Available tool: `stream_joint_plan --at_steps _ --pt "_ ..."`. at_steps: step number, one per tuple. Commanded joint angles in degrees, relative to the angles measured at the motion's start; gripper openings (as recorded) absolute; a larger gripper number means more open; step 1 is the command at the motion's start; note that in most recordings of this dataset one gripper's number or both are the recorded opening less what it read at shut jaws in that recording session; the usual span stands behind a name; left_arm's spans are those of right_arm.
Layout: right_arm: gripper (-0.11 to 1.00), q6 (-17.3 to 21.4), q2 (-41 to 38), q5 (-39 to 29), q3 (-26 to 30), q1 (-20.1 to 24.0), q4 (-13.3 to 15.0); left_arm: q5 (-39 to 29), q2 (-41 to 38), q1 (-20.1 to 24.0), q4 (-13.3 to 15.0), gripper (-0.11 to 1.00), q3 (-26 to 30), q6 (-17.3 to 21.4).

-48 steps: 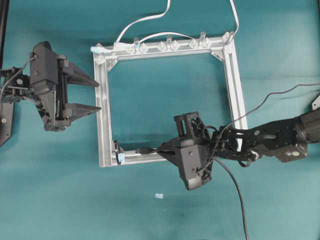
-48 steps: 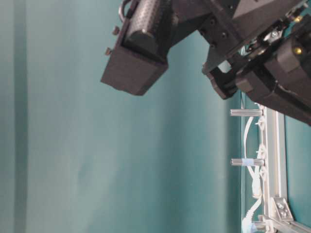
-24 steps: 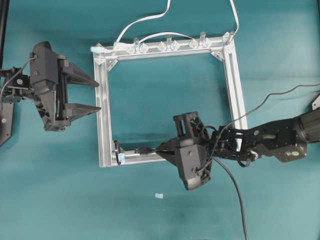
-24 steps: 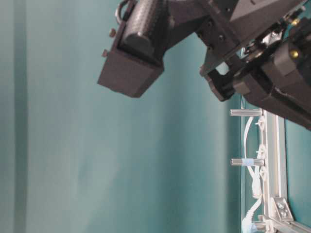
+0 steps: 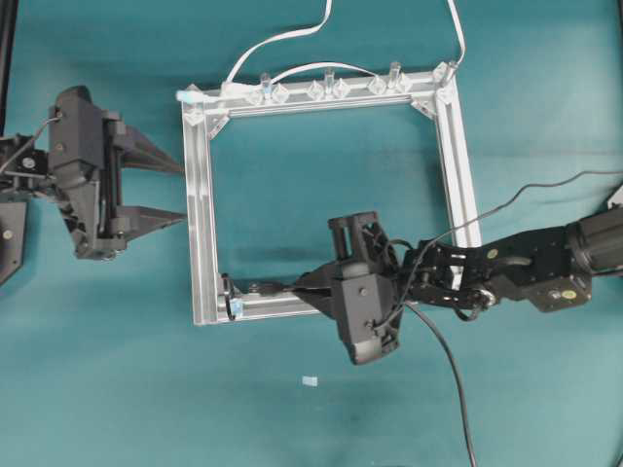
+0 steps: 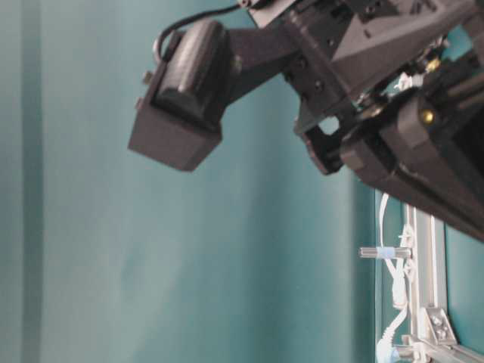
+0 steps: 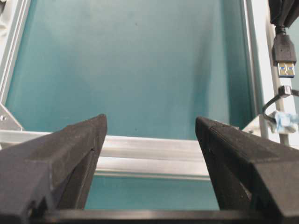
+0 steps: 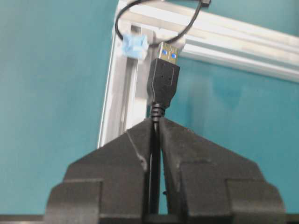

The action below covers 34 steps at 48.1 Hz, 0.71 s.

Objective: Insert the wire through the string loop located on the left side.

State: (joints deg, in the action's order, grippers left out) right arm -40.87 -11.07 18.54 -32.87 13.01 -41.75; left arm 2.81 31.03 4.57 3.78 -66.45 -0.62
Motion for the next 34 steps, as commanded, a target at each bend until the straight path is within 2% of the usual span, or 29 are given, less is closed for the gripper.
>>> stream_joint_plan --at_steps 1,34 --pt "0.07 0.0 0.35 0.26 2.02 -0.18 0.26 -0.62 1.67 -0.26 -0.18 0.79 0.0 -0.26" --pt "0.07 0.0 -4.83 0.18 8.44 -1.05 0.18 -7.03 10.46 -0.35 -0.18 0.79 -3.6 -0.35"
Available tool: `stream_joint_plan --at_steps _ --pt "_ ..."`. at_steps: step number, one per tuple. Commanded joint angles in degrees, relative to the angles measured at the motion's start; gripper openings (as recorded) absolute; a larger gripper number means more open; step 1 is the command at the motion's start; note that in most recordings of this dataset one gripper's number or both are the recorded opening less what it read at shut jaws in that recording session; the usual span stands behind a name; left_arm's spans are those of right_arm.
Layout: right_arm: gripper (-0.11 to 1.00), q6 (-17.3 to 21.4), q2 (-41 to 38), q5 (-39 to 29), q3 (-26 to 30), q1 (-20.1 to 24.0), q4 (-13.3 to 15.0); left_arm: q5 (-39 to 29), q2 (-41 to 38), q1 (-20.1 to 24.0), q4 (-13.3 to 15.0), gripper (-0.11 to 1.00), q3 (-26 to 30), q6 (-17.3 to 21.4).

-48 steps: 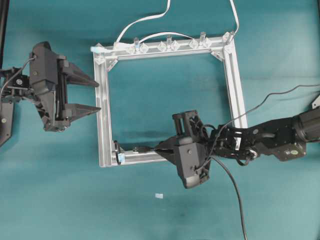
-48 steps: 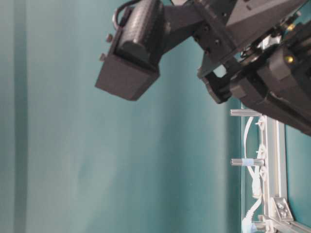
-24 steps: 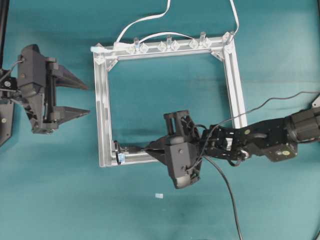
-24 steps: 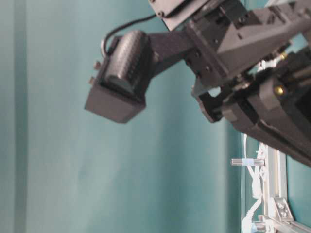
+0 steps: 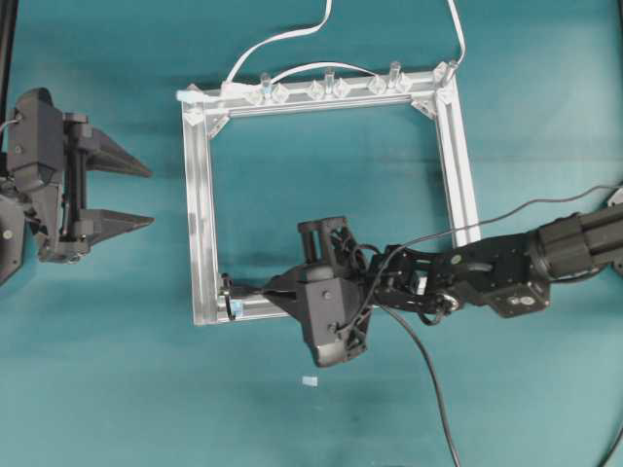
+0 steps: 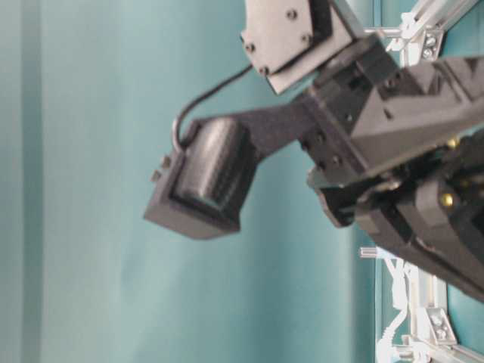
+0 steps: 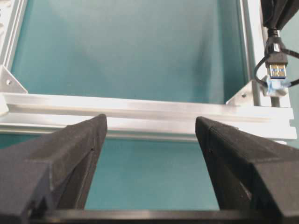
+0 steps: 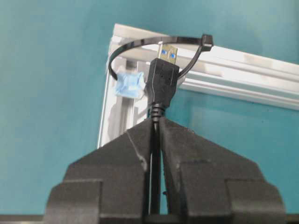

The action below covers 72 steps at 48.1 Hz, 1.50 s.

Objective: Insert the wire through the string loop located on the left side.

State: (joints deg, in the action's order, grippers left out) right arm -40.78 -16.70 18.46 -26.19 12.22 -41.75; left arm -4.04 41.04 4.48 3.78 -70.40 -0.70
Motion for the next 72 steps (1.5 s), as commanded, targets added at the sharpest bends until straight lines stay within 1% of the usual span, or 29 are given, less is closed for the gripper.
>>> stream_joint_plan --at_steps 1,26,35,42,46,50,56,63,69,72 --pt "0.07 -0.09 0.7 0.18 1.93 -0.26 0.18 -0.26 0.7 -0.26 -0.18 0.79 0.26 -0.26" --pt "0.07 -0.09 -2.9 0.09 6.68 -0.62 0.18 -4.39 7.29 -0.18 -0.09 0.79 -2.11 -0.26" --pt "0.07 -0.09 -3.34 -0.18 7.38 -0.7 0.18 -5.19 9.05 -0.26 -0.18 0.79 -2.55 -0.26" --pt "0.07 -0.09 -3.34 -0.53 7.38 -0.79 0.18 -5.36 8.96 -0.26 -0.09 0.79 -2.29 -0.26" --pt "0.07 -0.18 -3.34 -0.53 7.38 -0.79 0.18 -5.45 8.53 -1.05 -0.09 0.79 -1.85 -0.26" --pt "0.07 -0.18 -3.34 -0.53 7.38 -0.97 0.18 -5.45 8.09 -2.81 0.0 0.79 -1.32 -0.35" --pt "0.07 -0.18 -3.34 -0.53 7.47 -1.23 0.18 -5.45 5.8 -6.59 0.26 0.79 -0.35 -0.88" --pt "0.07 0.0 -3.43 -0.53 7.47 -1.41 1.67 -4.13 -0.97 -11.07 0.18 0.79 1.41 -4.22" --pt "0.07 0.09 -3.34 -0.53 7.47 -1.49 2.11 -0.44 -6.86 -13.18 0.09 0.79 2.2 -6.42" --pt "0.07 0.09 -3.34 -0.53 7.47 -1.41 2.11 1.67 -9.32 -13.8 0.09 0.79 2.55 -6.77"
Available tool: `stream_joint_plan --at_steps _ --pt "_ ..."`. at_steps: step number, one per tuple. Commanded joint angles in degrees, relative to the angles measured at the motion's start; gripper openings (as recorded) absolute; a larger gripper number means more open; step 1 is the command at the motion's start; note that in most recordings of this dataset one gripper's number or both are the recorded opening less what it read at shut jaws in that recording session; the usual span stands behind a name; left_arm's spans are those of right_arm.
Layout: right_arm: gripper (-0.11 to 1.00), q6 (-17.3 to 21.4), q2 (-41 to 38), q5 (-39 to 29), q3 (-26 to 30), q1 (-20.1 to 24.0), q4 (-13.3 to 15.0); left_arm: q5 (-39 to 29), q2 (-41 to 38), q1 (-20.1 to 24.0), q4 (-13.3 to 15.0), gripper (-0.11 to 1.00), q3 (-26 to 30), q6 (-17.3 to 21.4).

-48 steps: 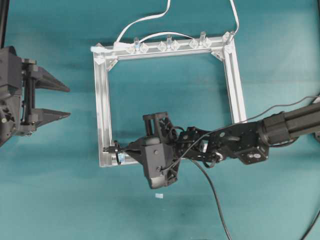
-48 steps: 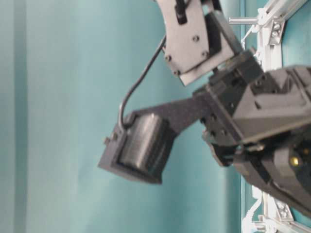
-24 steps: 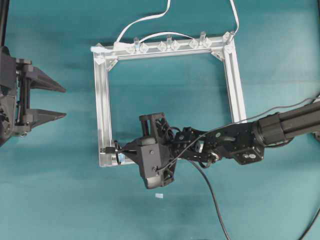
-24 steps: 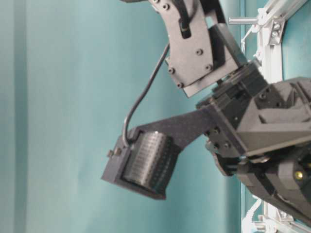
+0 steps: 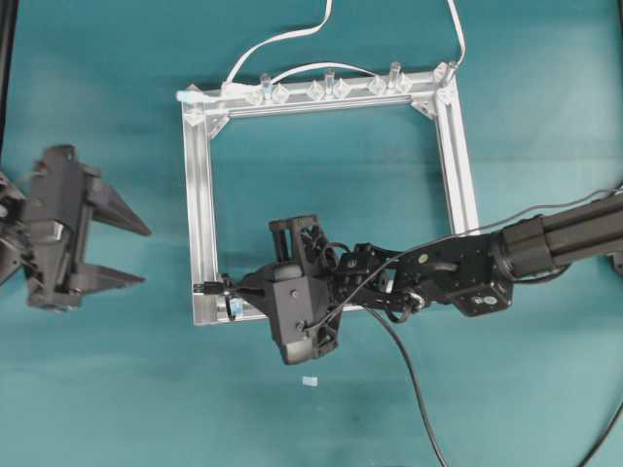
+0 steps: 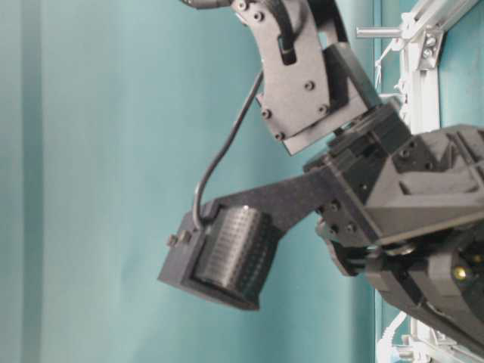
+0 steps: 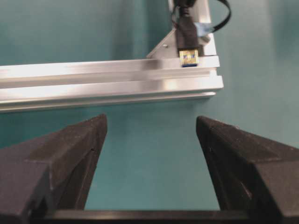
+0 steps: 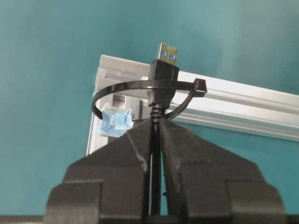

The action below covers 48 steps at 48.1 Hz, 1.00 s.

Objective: Insert the wire through the string loop located on the left side.

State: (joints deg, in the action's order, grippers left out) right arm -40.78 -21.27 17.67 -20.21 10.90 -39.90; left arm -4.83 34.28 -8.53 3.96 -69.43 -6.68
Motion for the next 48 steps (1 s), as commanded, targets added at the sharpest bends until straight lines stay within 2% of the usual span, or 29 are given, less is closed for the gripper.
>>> stream_joint_plan --at_steps 1,11,28,37,48 --pt "0.07 0.09 1.23 0.18 1.49 -0.09 0.26 2.99 -3.43 -0.88 -0.09 0.79 1.76 -0.88" --pt "0.07 0.0 1.23 0.18 1.32 -0.09 0.26 4.57 -8.79 -1.41 -0.18 0.79 3.34 -1.23" --pt "0.07 -0.09 1.23 -0.79 1.23 -0.09 0.62 4.57 -10.55 -1.76 -0.18 0.79 4.66 -1.14" --pt "0.07 0.0 1.23 -0.97 1.32 -0.09 1.85 4.83 -15.91 -2.81 -0.18 0.79 8.61 -1.23" --pt "0.07 0.0 1.23 -0.97 1.23 -0.09 1.85 6.24 -24.7 -2.81 -0.18 0.79 14.15 -1.23"
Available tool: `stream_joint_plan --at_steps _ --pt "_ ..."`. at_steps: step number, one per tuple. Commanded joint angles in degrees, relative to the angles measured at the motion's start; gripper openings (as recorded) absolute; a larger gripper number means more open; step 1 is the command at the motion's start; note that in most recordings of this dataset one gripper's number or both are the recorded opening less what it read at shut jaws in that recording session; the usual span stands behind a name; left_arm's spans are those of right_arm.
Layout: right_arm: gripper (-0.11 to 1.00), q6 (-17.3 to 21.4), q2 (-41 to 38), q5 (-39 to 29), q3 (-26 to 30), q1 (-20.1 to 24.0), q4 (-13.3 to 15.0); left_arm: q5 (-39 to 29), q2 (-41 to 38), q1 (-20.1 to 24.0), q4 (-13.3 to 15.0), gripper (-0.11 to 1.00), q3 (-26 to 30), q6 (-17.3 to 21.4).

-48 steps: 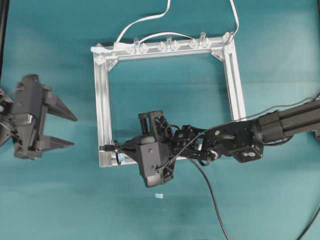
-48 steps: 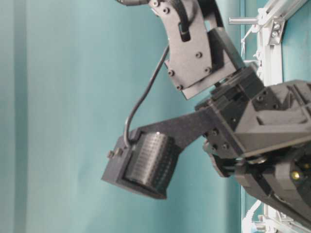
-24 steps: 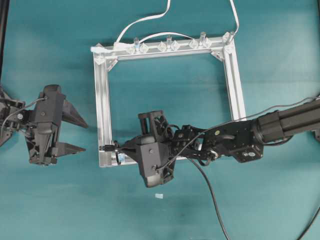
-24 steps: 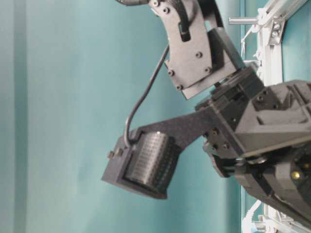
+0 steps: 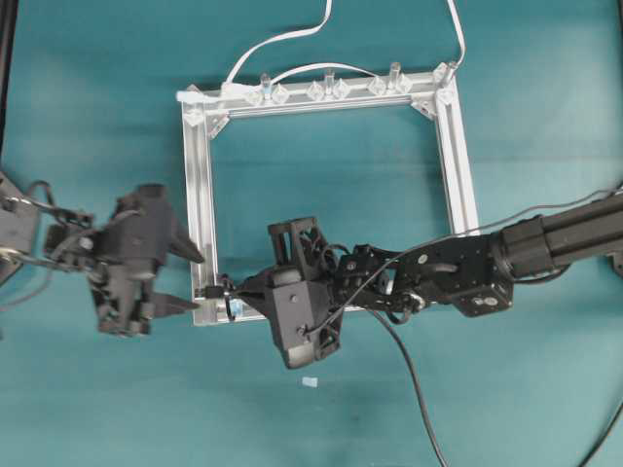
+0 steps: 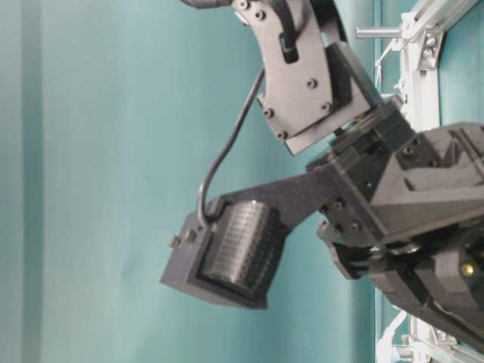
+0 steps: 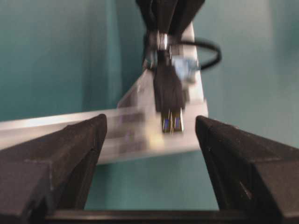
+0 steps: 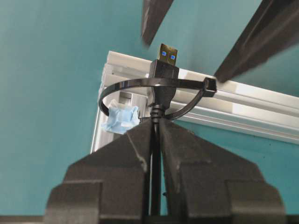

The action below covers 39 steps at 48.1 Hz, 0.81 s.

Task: Insert the wire through the string loop located on the left side.
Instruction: 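Move the left gripper in and grasp the USB plug past the loop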

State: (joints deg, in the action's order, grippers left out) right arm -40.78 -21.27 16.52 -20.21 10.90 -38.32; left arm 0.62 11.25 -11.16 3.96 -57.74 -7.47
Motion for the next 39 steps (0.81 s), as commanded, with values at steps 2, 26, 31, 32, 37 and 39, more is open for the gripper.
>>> stream_joint_plan --at_steps 2,26,31,32,37,39 --pt "0.07 0.0 1.23 0.18 1.23 -0.09 0.26 0.88 -2.81 -0.26 -0.26 0.79 3.25 -0.44" --pt "0.07 0.0 1.23 0.18 0.97 -0.09 0.26 -2.11 -3.43 -0.35 -0.18 0.22 3.34 -0.62" --pt "0.07 0.09 1.23 0.09 0.97 -0.09 0.26 -2.11 -3.43 -0.35 -0.26 0.2 3.34 -0.35" --pt "0.07 0.09 1.23 0.18 0.97 -0.09 0.26 -2.11 -3.43 -0.35 -0.26 0.2 3.43 -0.35" --pt "0.07 0.18 1.23 -0.26 0.97 -0.09 0.26 -2.2 -3.34 -0.35 -0.26 0.2 3.52 -0.44" --pt "0.07 0.18 1.23 -0.79 0.97 -0.09 0.26 -2.29 -3.34 -0.35 -0.35 0.2 3.52 -0.44"
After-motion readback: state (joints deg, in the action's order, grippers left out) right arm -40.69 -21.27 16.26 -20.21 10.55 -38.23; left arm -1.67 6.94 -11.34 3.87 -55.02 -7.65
